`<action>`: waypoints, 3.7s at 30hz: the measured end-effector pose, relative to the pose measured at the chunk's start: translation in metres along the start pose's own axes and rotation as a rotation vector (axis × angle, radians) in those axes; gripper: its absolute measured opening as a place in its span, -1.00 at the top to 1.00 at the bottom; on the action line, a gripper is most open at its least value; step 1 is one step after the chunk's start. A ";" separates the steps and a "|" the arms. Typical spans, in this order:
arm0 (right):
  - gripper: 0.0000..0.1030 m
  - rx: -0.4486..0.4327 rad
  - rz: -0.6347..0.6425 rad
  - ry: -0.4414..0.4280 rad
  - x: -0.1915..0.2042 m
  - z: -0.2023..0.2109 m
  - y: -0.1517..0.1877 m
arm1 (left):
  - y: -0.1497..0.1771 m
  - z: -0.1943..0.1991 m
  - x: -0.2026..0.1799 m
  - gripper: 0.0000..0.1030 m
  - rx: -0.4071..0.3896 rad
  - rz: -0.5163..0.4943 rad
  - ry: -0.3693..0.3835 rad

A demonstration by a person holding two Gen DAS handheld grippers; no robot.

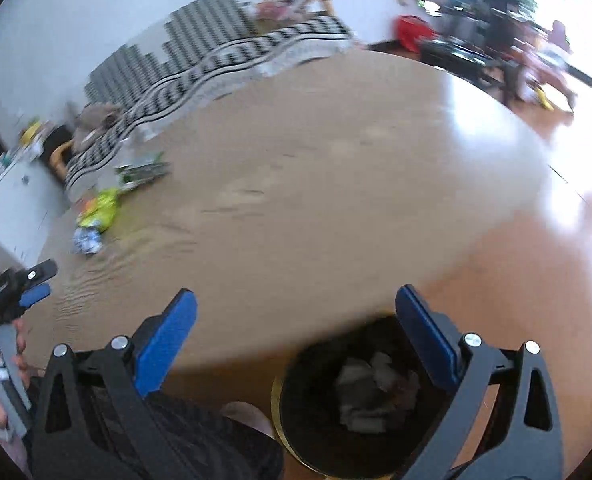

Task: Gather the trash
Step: 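Move both tools back toward the remaining trash on the table, then grasp the crumpled silver wrapper with the left tool while the right tool grasps the yellow snack bag, then carry the wrapper and snack bag over the bin and open both tools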

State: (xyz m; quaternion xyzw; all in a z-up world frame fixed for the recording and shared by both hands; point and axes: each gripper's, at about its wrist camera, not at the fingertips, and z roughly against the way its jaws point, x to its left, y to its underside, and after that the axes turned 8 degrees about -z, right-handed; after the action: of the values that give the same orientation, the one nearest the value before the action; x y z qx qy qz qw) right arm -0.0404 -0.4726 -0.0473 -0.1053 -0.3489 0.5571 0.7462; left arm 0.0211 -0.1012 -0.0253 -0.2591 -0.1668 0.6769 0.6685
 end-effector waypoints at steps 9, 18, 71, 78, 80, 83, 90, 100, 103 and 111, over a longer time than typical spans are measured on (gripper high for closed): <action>-0.86 0.015 0.096 -0.087 0.095 -0.045 -0.033 | -0.033 -0.050 0.016 -0.88 0.078 -0.062 -0.024; -0.86 0.016 0.036 -0.087 0.136 -0.096 -0.060 | -0.060 -0.092 0.040 -0.88 0.065 -0.089 0.008; 0.22 0.105 0.124 -0.285 0.253 -0.150 -0.036 | -0.046 -0.025 0.069 0.50 -0.051 -0.192 0.074; 0.22 -0.005 0.058 -0.294 0.208 -0.084 -0.033 | -0.038 0.009 0.023 0.50 -0.085 -0.245 0.124; 0.22 -0.036 0.050 -0.260 0.182 -0.060 -0.028 | -0.030 0.018 -0.003 0.50 -0.076 -0.271 0.170; 0.22 -0.084 0.015 -0.201 0.131 -0.017 -0.024 | -0.017 0.034 -0.051 0.50 -0.072 -0.344 0.238; 0.21 -0.183 -0.133 -0.005 -0.013 0.081 0.003 | 0.032 0.042 -0.166 0.50 0.030 -0.470 0.463; 0.21 -0.040 -0.351 0.145 -0.134 0.076 0.072 | 0.145 -0.033 -0.285 0.50 0.362 -0.592 0.540; 0.21 0.027 -0.368 0.152 -0.145 0.052 0.081 | 0.160 -0.054 -0.283 0.50 0.443 -0.575 0.518; 0.21 0.098 -0.382 0.146 -0.146 0.018 0.089 | 0.165 -0.056 -0.290 0.50 0.436 -0.587 0.486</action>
State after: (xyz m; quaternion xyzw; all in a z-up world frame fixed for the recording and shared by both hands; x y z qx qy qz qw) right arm -0.1391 -0.5773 -0.1411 -0.0410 -0.2801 0.4124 0.8659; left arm -0.0894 -0.4034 -0.1281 -0.2055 0.0754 0.3968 0.8914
